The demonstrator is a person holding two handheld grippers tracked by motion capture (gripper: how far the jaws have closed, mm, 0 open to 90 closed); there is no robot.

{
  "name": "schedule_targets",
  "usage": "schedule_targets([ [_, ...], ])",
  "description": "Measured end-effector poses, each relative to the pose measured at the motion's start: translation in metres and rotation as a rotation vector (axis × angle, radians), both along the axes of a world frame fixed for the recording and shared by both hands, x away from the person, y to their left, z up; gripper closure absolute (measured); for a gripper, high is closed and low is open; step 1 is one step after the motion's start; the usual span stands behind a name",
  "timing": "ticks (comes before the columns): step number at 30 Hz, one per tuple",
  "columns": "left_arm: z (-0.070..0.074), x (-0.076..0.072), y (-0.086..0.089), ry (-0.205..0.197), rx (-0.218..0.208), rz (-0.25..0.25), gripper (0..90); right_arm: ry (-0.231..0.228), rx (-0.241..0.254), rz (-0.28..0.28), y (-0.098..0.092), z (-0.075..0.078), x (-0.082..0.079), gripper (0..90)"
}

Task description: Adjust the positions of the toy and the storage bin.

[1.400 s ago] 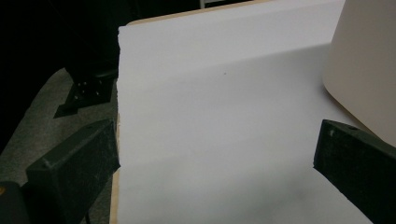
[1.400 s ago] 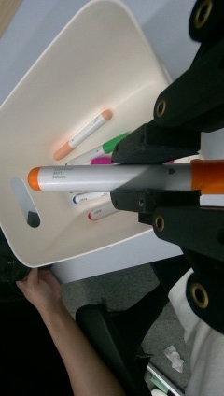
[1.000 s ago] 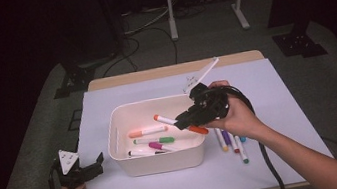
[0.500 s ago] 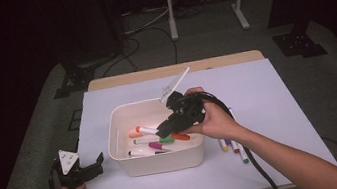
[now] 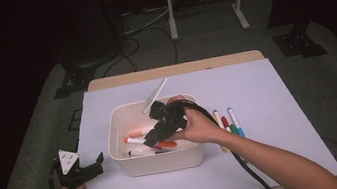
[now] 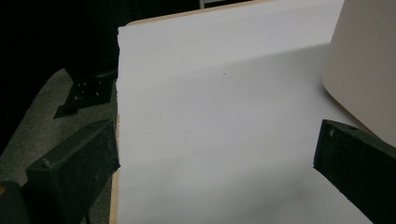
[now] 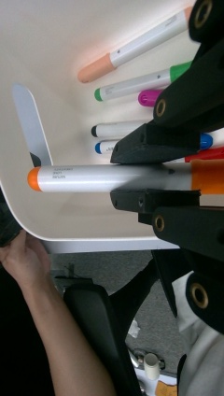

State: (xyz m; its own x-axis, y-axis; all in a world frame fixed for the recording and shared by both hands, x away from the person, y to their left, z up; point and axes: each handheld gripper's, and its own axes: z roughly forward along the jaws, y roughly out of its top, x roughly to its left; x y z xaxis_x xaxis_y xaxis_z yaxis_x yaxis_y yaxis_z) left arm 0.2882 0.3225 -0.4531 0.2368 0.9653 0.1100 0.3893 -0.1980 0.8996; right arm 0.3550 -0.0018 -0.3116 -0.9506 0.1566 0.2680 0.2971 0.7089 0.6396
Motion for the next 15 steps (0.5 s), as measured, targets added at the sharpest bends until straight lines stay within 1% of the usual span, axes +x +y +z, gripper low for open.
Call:
schedule_targets([
  [6, 0.000, 0.000, 0.000, 0.001, -0.001, 0.001, 0.0, 0.004, -0.032, 0.026, 0.013, -0.012, 0.001, 75.6],
  [7, 0.000, 0.000, 0.000, -0.001, -0.002, 0.001, 0.0, 0.011, -0.039, 0.027, 0.015, -0.014, 0.001, 75.6],
  [15, 0.000, 0.000, 0.000, 0.000, -0.002, 0.000, 0.0, 0.022, -0.090, 0.044, 0.026, -0.025, 0.003, 75.5],
])
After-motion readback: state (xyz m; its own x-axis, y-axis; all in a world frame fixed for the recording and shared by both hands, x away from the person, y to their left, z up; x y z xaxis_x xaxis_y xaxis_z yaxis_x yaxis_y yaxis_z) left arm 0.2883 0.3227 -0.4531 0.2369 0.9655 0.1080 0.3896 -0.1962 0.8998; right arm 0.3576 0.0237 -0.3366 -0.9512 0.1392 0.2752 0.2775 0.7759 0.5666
